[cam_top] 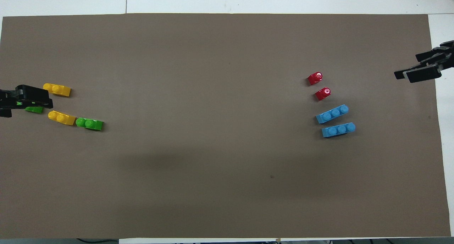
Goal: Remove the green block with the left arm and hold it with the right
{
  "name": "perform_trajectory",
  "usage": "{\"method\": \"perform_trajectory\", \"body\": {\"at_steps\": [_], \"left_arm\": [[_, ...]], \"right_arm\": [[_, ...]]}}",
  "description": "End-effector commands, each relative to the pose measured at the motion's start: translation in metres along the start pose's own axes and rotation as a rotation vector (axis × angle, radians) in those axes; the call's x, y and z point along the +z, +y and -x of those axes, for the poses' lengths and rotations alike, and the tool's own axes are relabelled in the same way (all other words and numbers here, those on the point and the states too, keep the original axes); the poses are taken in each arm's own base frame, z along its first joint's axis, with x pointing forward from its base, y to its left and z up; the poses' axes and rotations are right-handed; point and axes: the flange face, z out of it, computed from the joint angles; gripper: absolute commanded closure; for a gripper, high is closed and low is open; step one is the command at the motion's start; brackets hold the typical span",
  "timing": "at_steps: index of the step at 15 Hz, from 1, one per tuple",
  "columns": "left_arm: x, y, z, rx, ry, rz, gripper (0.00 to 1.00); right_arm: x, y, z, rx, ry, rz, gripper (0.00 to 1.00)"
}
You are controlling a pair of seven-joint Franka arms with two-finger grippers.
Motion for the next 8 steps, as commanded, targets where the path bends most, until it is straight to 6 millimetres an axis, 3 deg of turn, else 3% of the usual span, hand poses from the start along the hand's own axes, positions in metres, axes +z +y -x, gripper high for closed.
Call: {"method": "perform_trajectory", "body": {"at_steps": [1, 5, 8], "left_arm": [[-0.01, 0.001, -0.006, 0.019, 0.001, -0.019, 0.0], [-0.002, 0.0, 0.0, 0.019, -0.03, -0.019, 0.0], [0.0, 0.0, 0.002, 0.022, -0.048, -0.021, 0.0]], "right_arm": [[-0.017, -0.048, -0.018, 0.137, -0.019, 0.062, 0.0], [-0.035, -0.121, -0.03, 0.251, -0.072, 0.133, 0.0], [-0.071, -0.156, -0.011, 0.293, -0.102, 0.137, 0.0]]}}
